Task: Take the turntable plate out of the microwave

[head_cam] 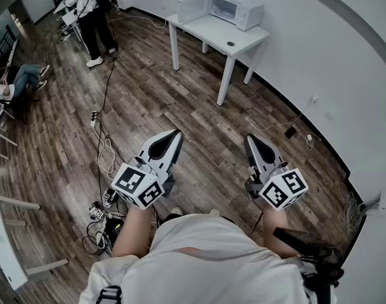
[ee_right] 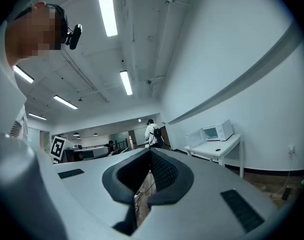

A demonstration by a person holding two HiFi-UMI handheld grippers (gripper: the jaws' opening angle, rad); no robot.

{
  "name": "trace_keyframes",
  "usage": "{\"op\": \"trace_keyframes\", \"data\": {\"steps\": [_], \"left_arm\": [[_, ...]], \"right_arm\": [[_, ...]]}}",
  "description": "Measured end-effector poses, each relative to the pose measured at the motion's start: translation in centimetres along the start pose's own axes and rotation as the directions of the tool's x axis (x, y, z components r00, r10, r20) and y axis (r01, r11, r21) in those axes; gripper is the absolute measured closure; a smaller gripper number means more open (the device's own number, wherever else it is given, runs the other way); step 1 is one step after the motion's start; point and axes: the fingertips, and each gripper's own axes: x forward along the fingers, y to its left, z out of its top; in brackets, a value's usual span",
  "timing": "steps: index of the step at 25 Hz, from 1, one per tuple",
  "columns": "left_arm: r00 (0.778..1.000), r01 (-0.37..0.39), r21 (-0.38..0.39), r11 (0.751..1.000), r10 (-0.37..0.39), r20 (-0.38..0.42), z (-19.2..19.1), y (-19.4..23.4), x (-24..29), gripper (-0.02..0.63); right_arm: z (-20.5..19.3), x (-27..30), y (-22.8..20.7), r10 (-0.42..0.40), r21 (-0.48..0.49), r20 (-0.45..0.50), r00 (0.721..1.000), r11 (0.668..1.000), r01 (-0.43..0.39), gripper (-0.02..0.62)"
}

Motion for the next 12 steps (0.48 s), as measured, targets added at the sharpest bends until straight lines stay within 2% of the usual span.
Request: {"op": "trace_keyframes", "data": {"steps": [12], "left_arm": [[1.000, -0.026, -0.013, 1.000, 0.026, -0.005, 0.2, 4.5, -3.0, 0.595]], "right_arm": [[-1.7, 4.1, 2.6, 0.002, -0.006, -0.018, 1.000, 1.000, -0.002, 0.594]]}}
